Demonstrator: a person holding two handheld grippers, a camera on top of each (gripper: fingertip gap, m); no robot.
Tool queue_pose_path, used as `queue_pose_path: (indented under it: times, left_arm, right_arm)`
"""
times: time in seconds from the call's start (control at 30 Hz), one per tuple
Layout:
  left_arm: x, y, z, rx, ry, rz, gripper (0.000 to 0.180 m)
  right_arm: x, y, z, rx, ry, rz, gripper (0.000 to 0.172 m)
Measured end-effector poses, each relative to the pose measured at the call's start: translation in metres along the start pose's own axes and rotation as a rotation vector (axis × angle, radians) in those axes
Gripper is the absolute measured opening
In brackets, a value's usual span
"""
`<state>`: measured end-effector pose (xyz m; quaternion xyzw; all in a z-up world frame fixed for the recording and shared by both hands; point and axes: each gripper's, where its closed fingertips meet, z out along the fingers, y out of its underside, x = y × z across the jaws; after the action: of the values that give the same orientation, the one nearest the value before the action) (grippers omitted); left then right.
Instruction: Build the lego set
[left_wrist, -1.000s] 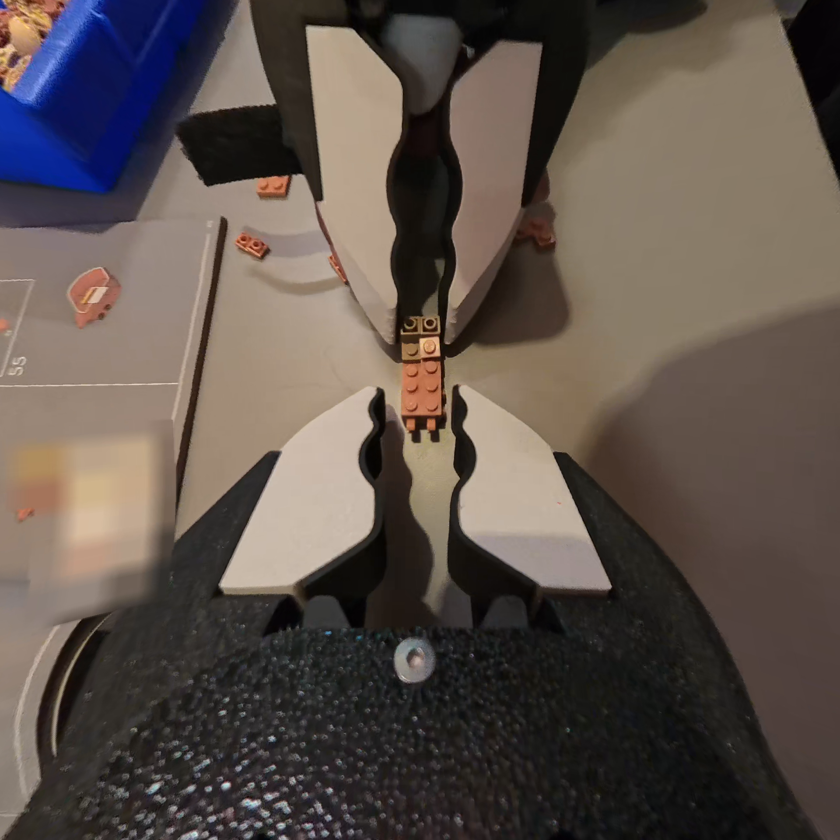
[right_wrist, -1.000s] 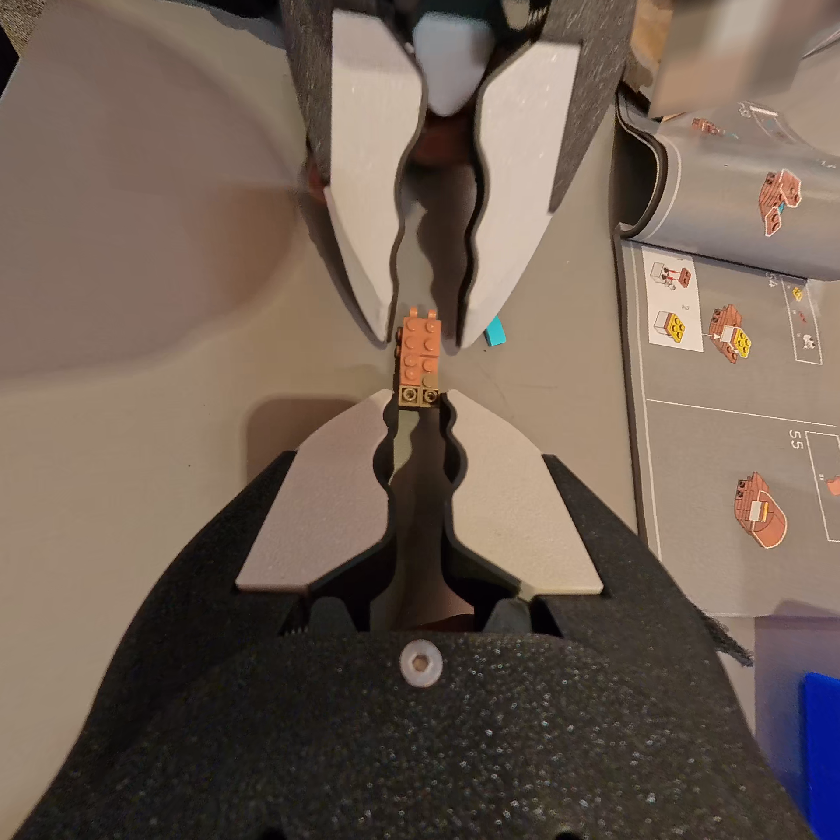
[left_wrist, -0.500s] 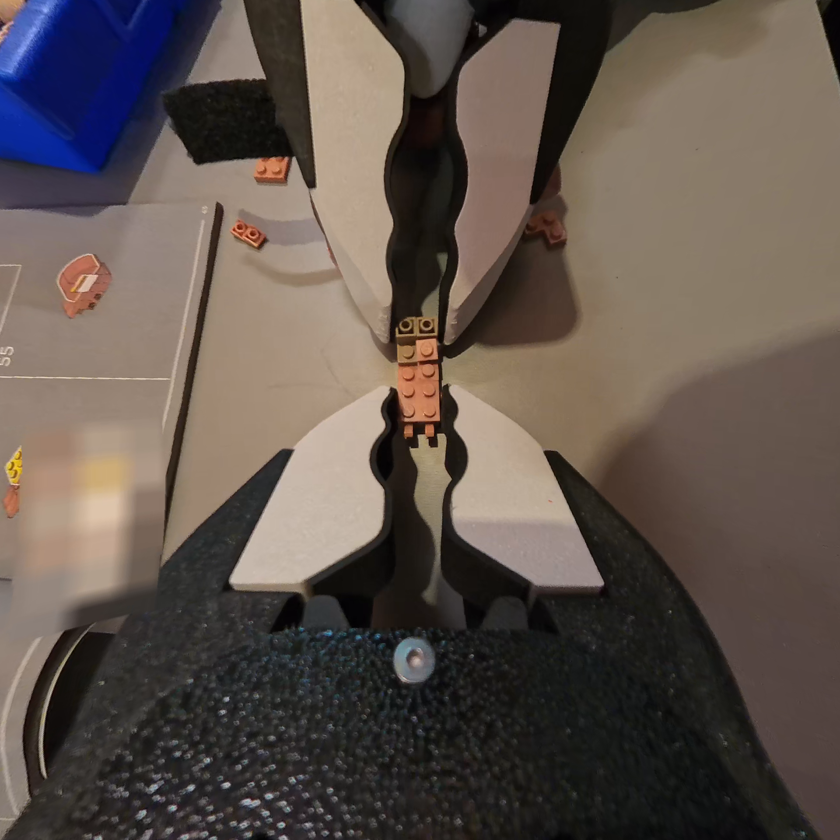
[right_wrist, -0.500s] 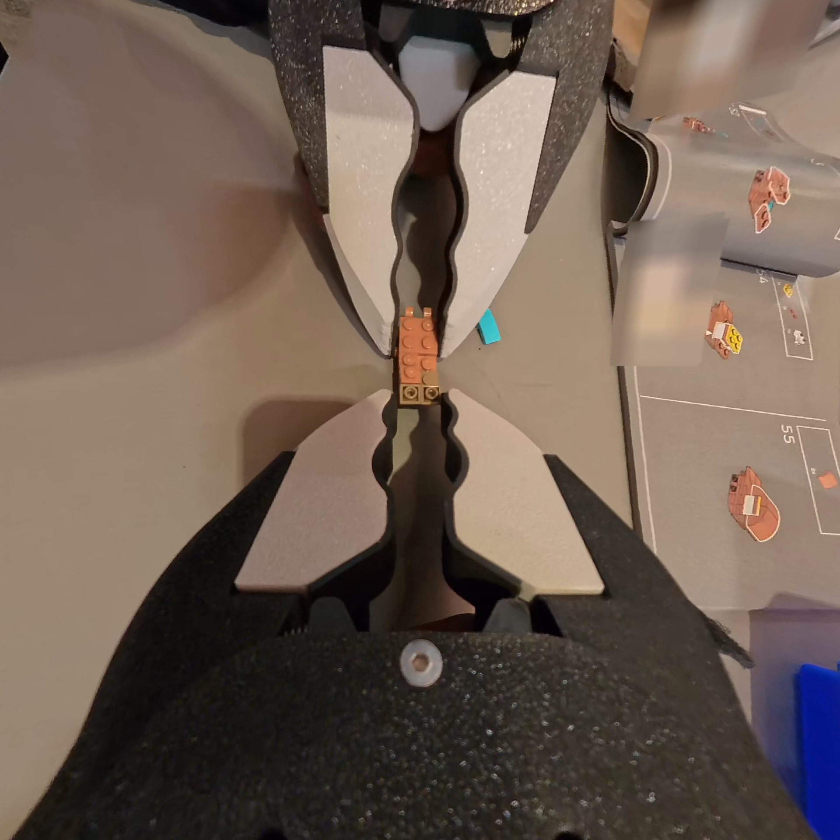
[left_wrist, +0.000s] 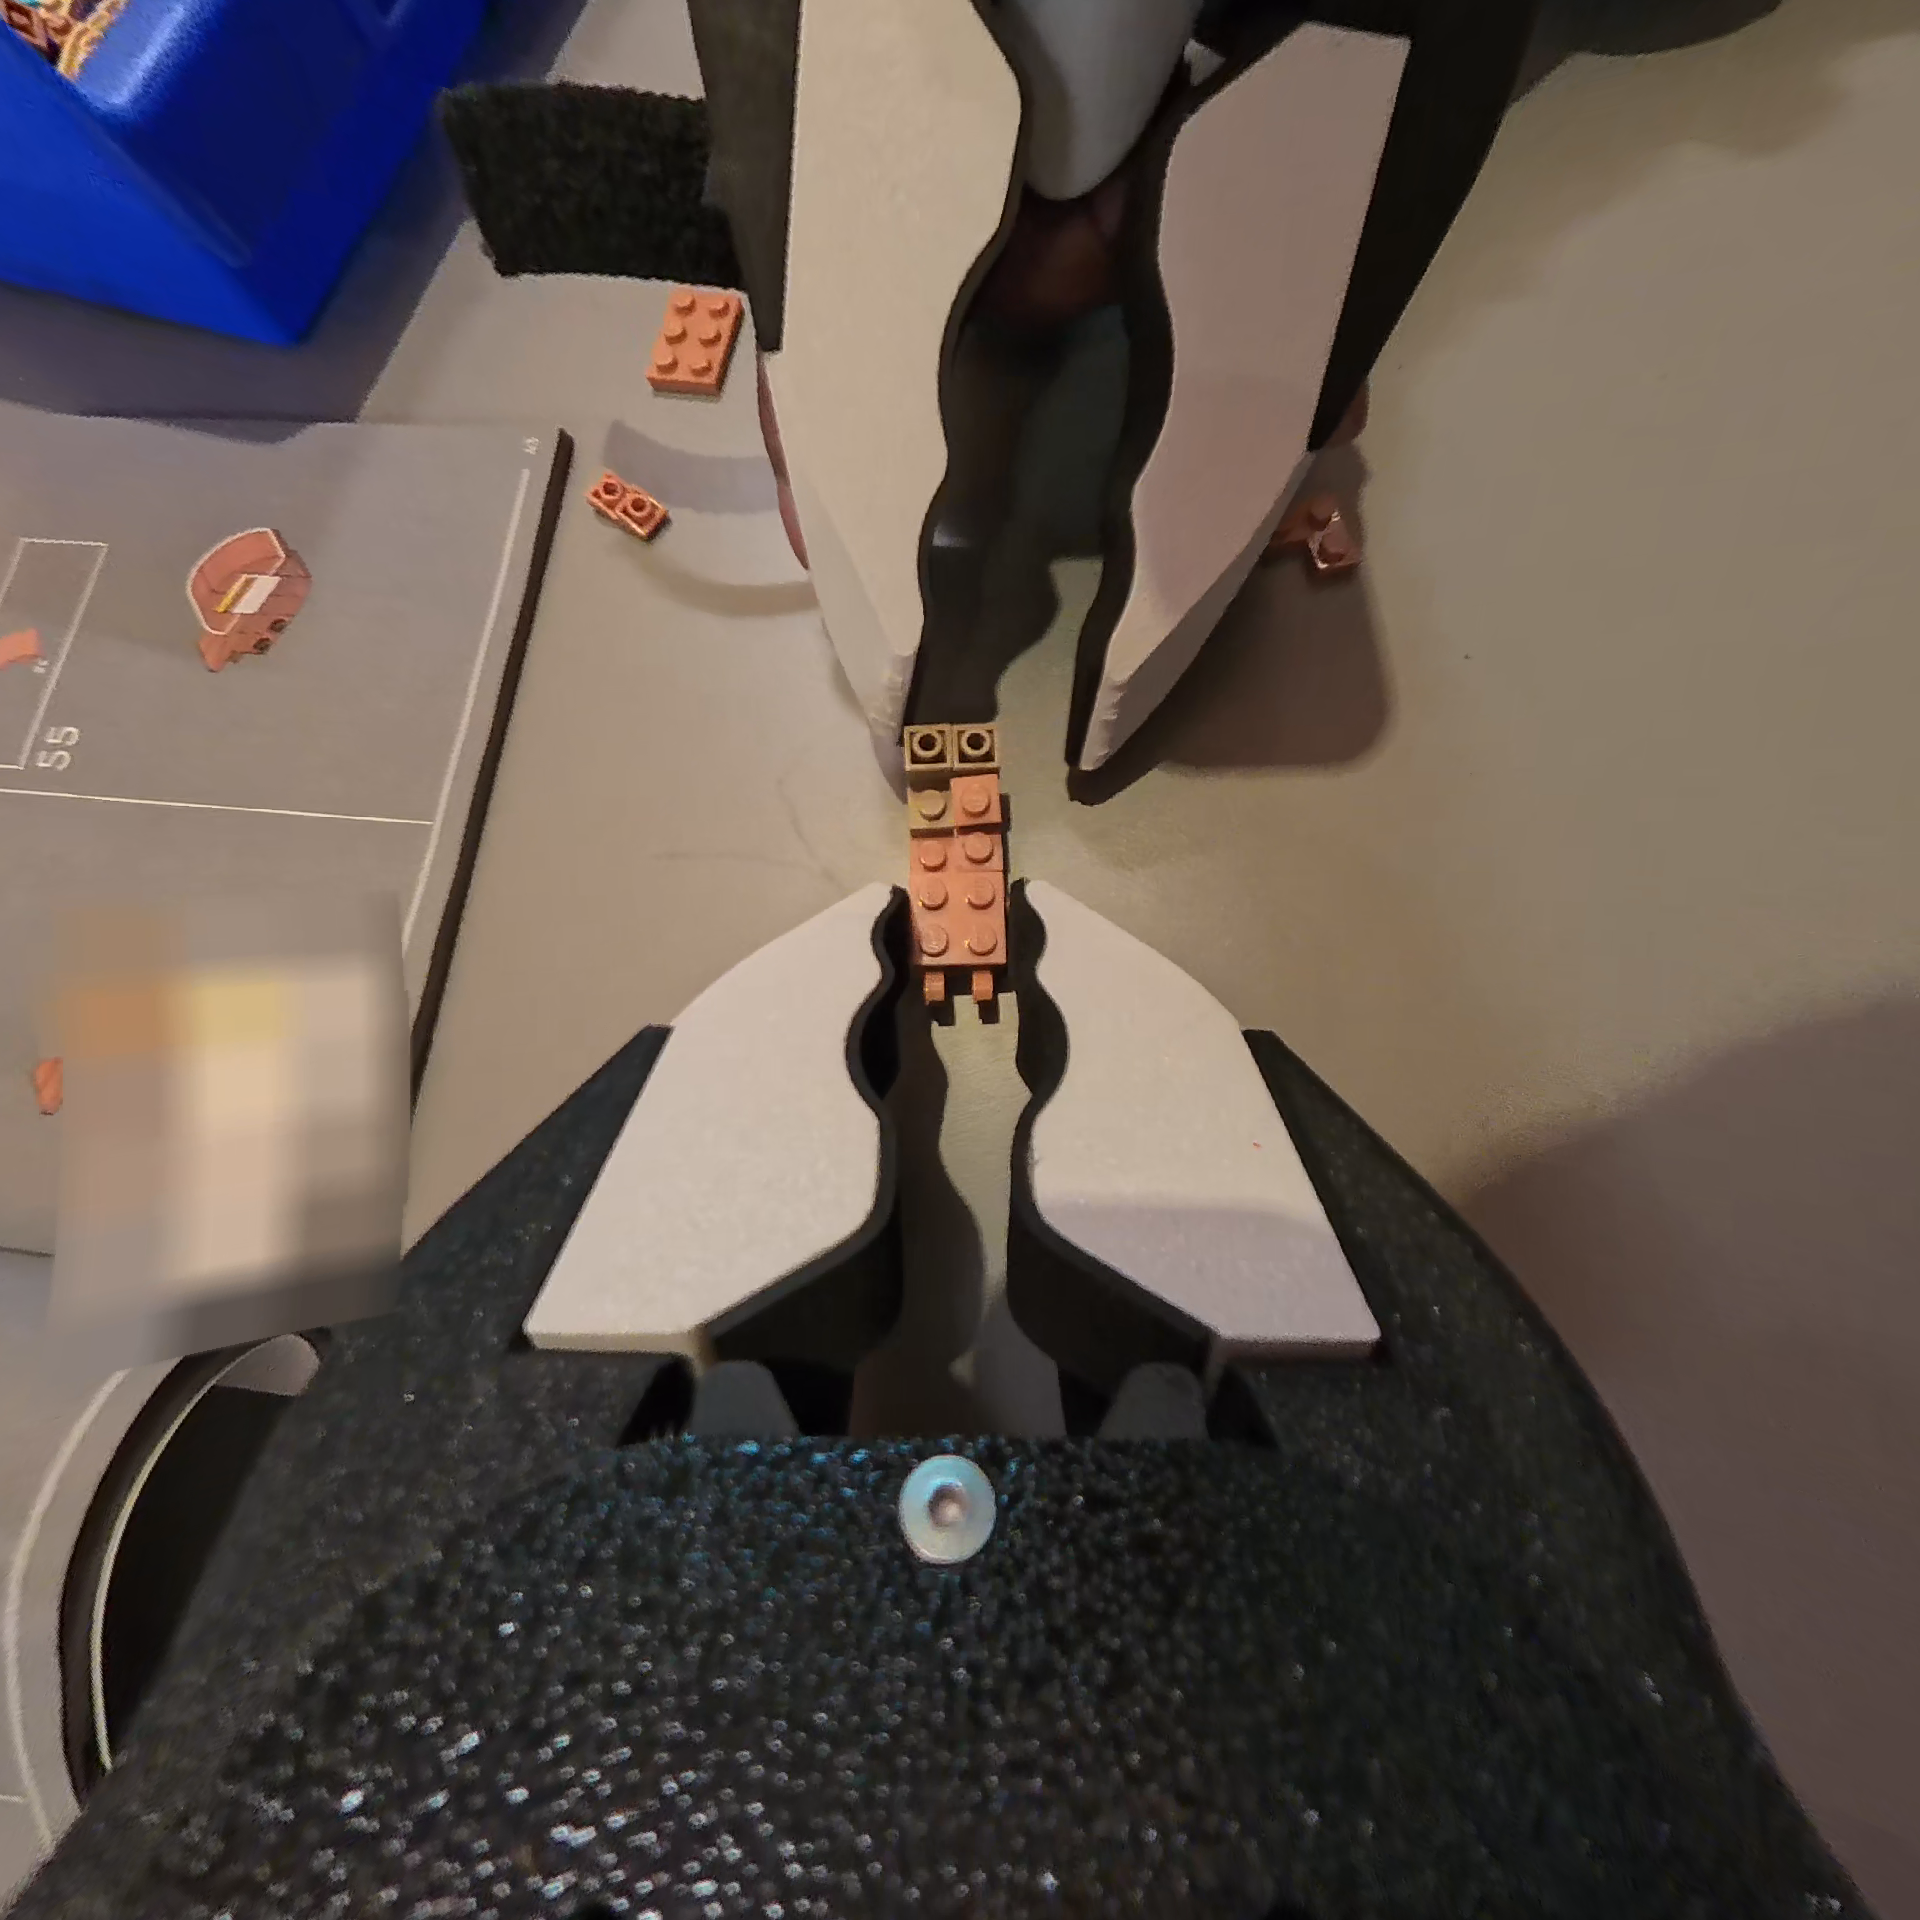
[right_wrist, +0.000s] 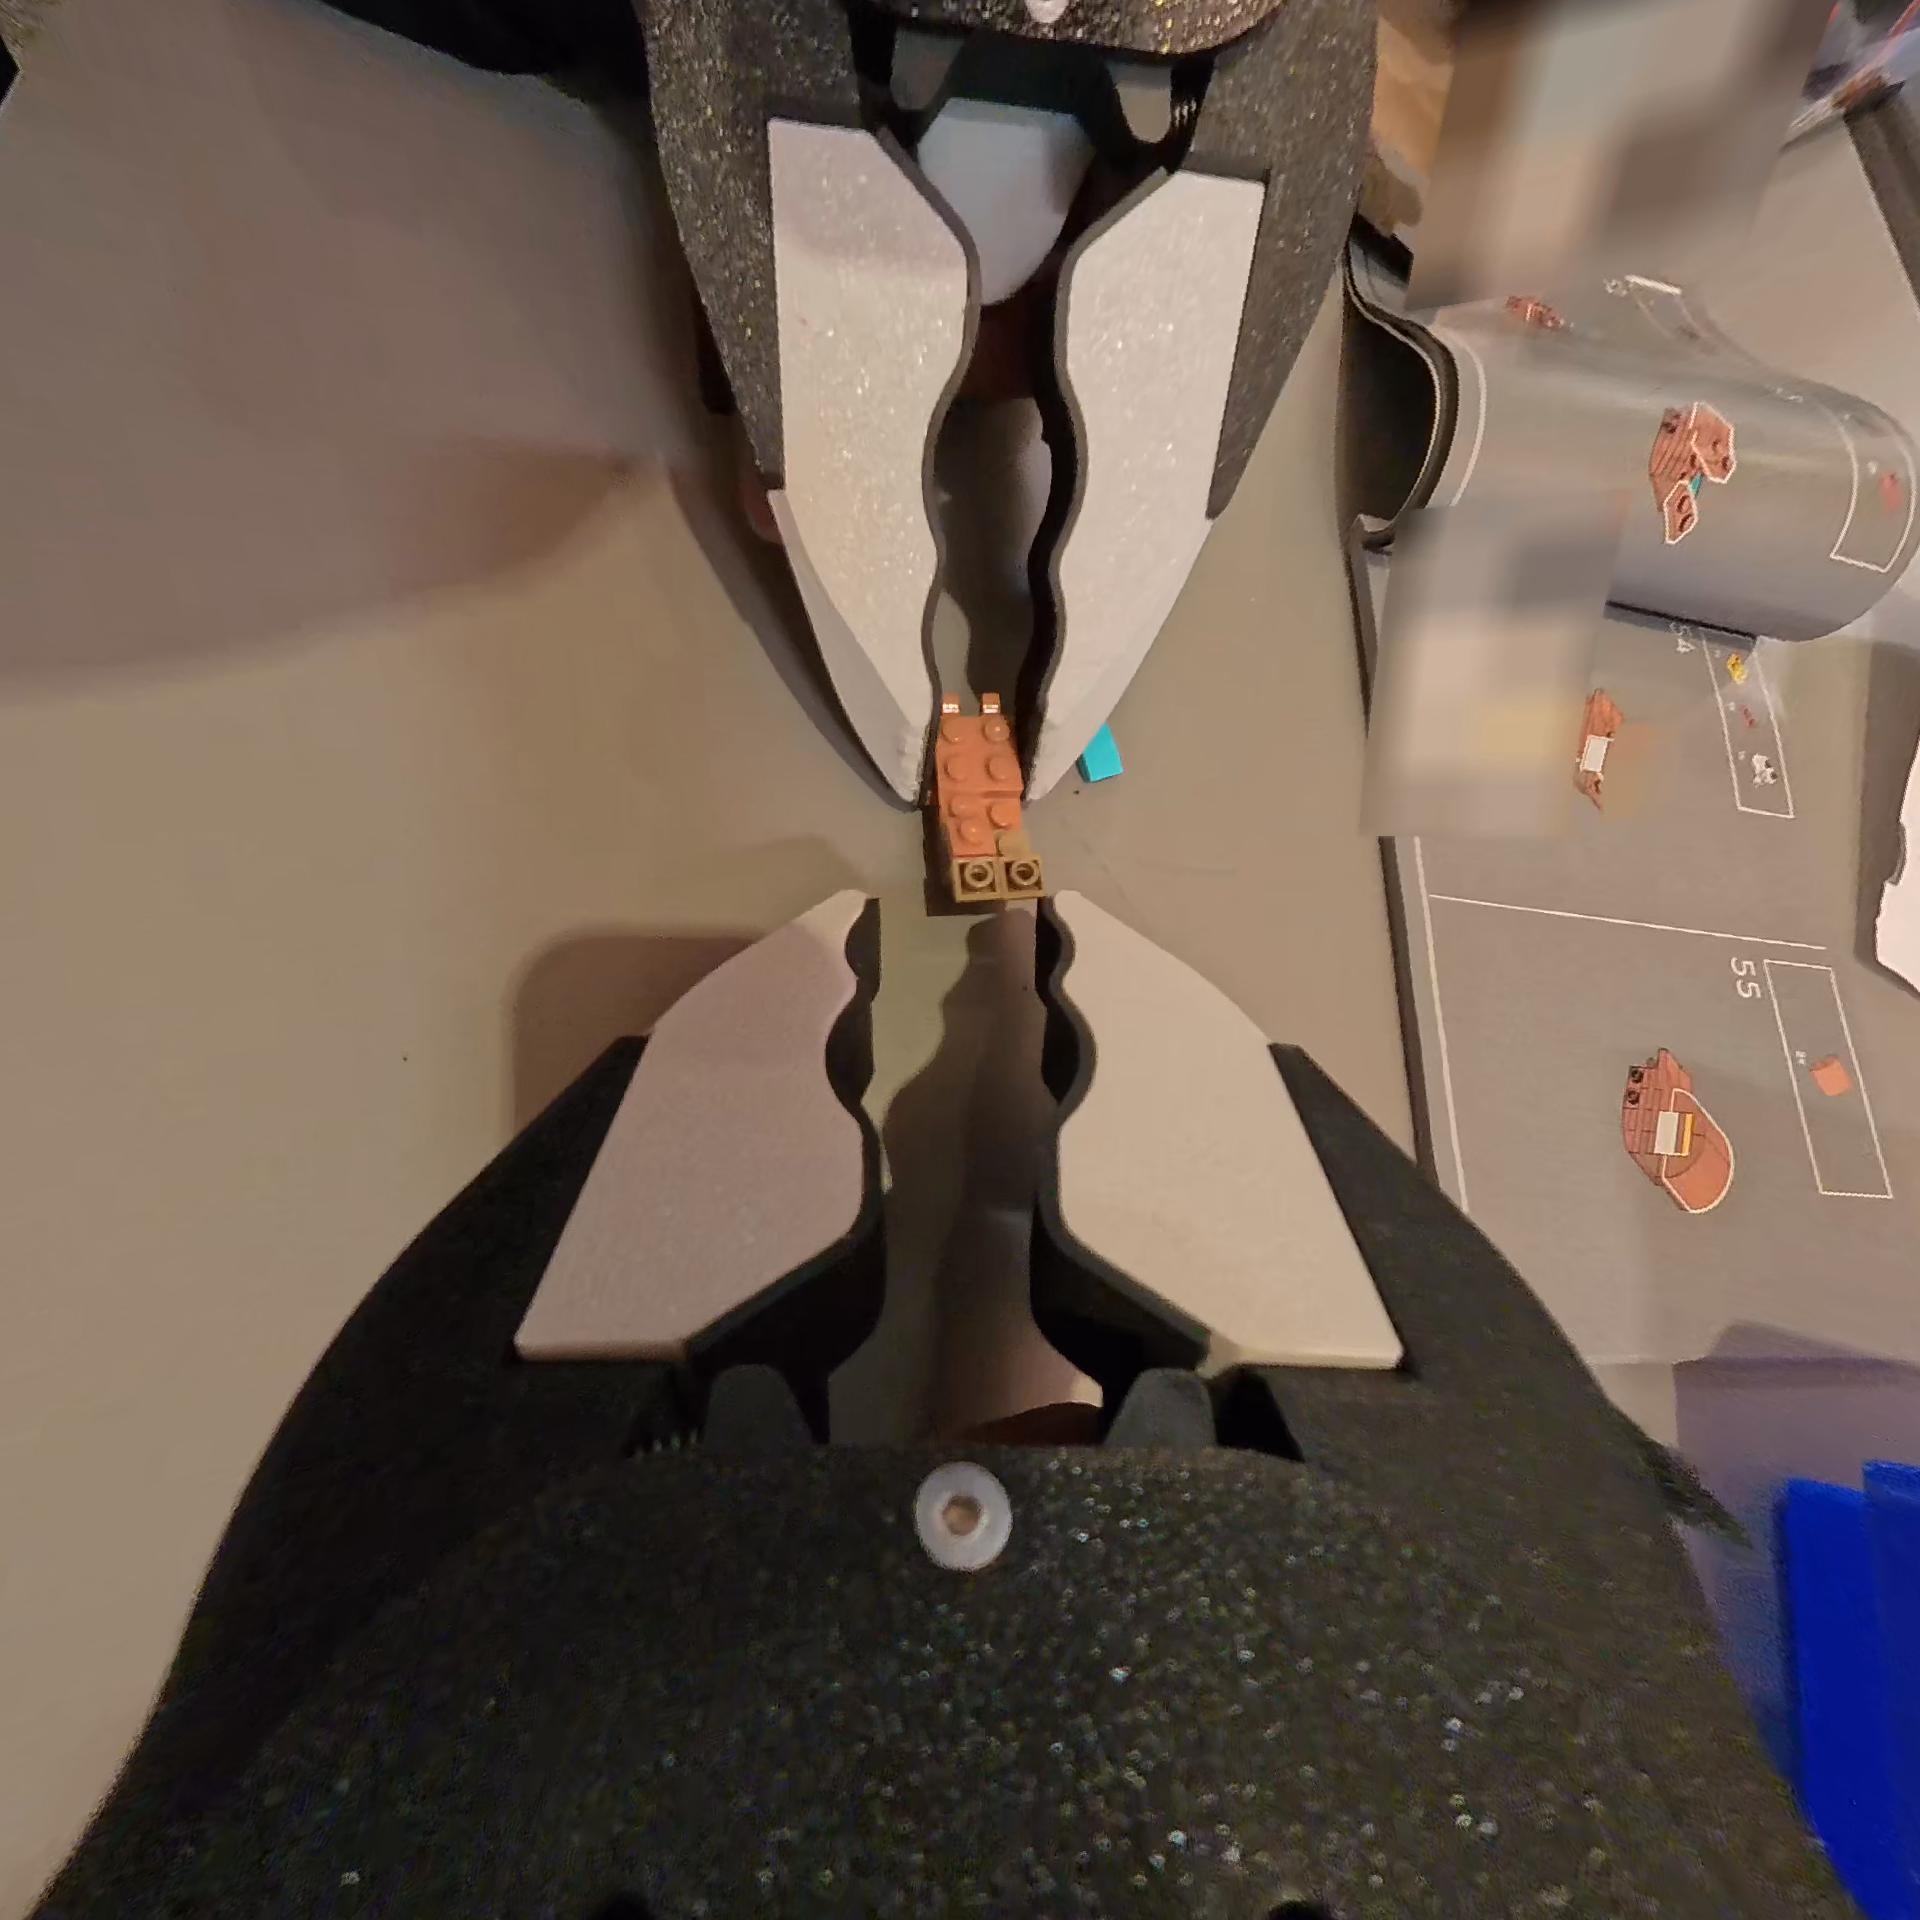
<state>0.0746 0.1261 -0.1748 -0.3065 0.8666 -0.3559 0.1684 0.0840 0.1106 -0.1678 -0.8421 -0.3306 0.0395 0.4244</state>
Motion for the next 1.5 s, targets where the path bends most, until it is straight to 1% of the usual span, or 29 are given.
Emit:
queue_pose_path:
  times: [0.53,0.83,1.5]
  left_arm:
    - [-0.0037,-0.0020,-0.0038,0.037,0.015,-0.060,0.017]
    - [-0.0069,-0.0020,-0.0043,0.042,0.009,-0.089,0.017]
    - [-0.0087,-0.0016,-0.0049,0.044,0.006,-0.105,0.017]
  right_arm:
    - [0.0032,-0.0039,-0.0031,0.045,-0.002,0.031,0.029]
    - [0.0062,-0.0061,-0.0040,0.059,0.034,0.015,0.029]
    - [0.0069,-0.0069,-0.0041,0.062,0.042,0.010,0.029]
